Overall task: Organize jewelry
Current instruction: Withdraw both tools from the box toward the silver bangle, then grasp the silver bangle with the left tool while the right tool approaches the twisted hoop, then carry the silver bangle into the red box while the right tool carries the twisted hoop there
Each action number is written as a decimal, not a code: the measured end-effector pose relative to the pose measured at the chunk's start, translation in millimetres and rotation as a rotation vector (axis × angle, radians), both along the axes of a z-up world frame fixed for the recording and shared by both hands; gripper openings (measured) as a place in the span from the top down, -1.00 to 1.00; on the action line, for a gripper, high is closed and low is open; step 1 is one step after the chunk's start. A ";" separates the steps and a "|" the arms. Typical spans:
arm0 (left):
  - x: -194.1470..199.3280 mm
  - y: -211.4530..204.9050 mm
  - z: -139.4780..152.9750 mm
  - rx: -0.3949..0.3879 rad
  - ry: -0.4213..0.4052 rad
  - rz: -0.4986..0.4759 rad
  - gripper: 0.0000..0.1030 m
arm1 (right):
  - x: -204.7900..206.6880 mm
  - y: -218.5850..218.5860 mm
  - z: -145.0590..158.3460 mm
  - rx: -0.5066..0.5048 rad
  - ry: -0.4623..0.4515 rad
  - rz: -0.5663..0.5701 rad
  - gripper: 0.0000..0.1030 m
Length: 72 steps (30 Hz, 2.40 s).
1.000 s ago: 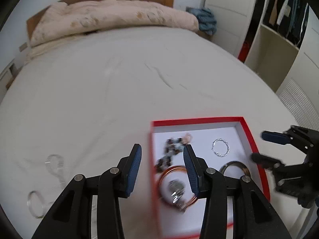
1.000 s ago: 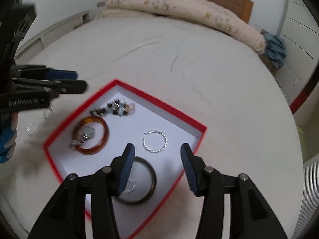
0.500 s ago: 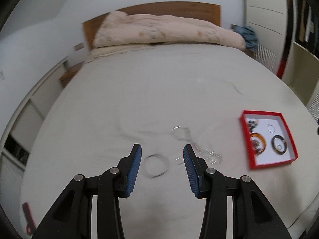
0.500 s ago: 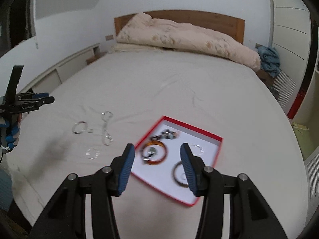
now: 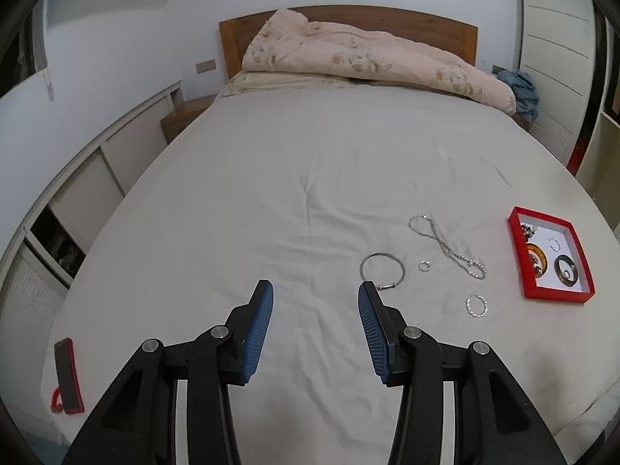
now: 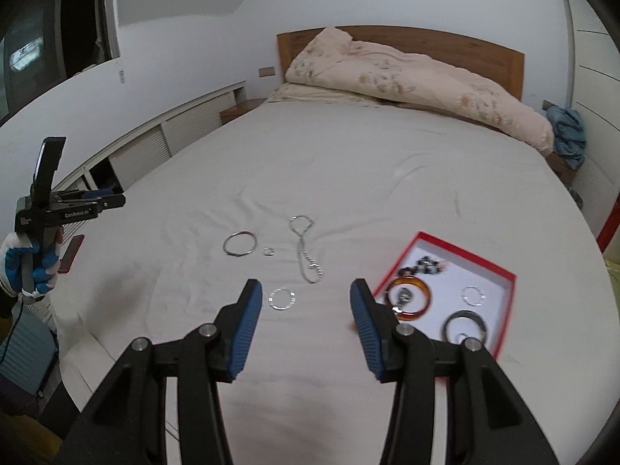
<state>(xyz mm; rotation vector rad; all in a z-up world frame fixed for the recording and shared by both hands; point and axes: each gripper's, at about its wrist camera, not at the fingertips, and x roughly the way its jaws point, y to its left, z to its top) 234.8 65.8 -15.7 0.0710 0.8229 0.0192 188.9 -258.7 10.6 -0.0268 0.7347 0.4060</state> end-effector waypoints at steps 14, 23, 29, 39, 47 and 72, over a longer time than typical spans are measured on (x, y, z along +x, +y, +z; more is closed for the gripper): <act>65.8 -6.7 -98.0 -0.077 0.143 -0.018 0.12 | 45.3 55.3 -97.5 0.039 0.126 0.025 0.11; 126.5 -29.4 -151.4 -0.109 0.213 -0.045 0.12 | 83.4 80.9 -158.1 0.019 0.203 0.040 0.11; 153.2 -37.2 -174.4 -0.084 0.272 -0.064 0.25 | 99.7 85.4 -181.2 -0.006 0.214 0.043 0.11; 161.0 -58.4 -179.1 -0.014 0.265 -0.144 0.91 | 108.0 98.8 -198.8 -0.048 0.195 0.063 0.20; 143.1 -57.2 -169.1 -0.014 0.216 -0.108 0.93 | 105.3 102.2 -197.7 -0.055 0.178 0.060 0.29; 62.0 -111.7 -60.6 0.067 0.145 -0.179 0.95 | 15.7 30.2 -116.4 0.047 0.092 -0.034 0.29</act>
